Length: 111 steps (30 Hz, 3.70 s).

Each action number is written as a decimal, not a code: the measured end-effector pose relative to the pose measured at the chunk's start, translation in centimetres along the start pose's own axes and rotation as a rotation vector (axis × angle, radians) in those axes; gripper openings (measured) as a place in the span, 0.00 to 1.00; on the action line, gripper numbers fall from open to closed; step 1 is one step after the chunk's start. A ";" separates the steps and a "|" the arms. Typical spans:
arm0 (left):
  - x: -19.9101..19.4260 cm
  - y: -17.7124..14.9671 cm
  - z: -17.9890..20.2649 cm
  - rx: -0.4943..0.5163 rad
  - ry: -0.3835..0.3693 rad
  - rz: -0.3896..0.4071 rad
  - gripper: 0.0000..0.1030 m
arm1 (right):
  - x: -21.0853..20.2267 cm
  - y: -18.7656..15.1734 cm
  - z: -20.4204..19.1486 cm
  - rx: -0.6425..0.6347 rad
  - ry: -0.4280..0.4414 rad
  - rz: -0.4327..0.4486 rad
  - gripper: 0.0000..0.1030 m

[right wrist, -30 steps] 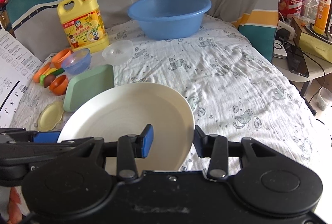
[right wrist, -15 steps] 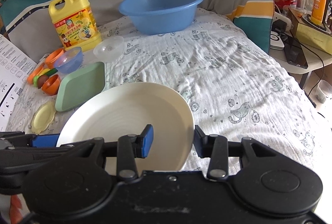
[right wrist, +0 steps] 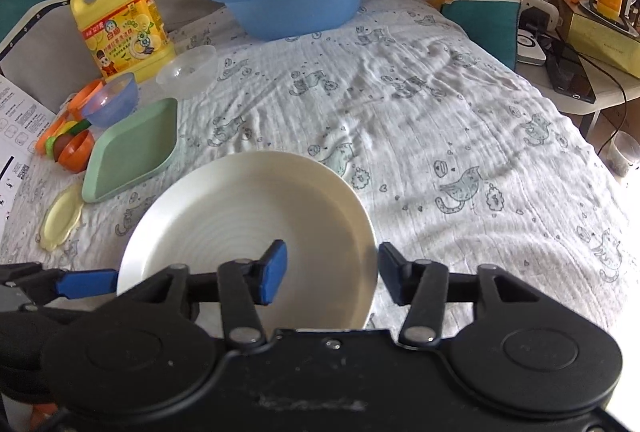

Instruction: Organize plates and bowls

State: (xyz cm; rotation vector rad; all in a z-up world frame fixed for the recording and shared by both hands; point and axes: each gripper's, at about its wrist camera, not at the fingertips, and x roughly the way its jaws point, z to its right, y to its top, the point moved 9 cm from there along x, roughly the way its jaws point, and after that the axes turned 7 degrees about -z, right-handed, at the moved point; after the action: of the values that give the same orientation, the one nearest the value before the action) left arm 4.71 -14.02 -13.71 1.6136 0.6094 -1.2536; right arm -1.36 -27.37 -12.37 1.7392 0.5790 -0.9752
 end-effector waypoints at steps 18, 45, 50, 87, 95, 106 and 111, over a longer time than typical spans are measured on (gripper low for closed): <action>-1.7 3.0 -11.6 -0.265 0.023 0.070 1.00 | -1.3 4.4 -2.6 -0.061 0.048 0.136 1.00; 1.7 7.8 -19.3 -0.363 0.035 0.112 0.81 | 11.1 11.8 -15.1 -0.128 0.209 -0.109 0.38; 2.2 8.4 -18.9 -0.353 0.024 0.111 0.65 | 12.2 11.3 -16.1 -0.163 0.227 -0.119 0.14; 2.5 9.4 -13.6 -0.189 0.048 0.078 0.38 | 8.5 10.9 -14.0 -0.135 0.186 -0.041 0.14; -1.3 7.9 -11.3 -0.179 0.001 0.107 0.38 | 3.6 9.7 -11.7 -0.104 0.209 0.003 0.14; -4.2 5.1 -4.8 -0.108 -0.078 0.106 0.38 | -2.0 6.7 -5.7 -0.043 0.152 0.038 0.14; -4.3 3.8 -2.9 -0.087 -0.098 0.086 0.39 | -3.1 5.3 -4.1 -0.024 0.128 0.034 0.14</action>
State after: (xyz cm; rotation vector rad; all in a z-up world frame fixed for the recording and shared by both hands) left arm 7.67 -12.30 -8.27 1.4822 0.5210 -1.2182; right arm 2.34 -25.37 -6.29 1.7933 0.6388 -0.8342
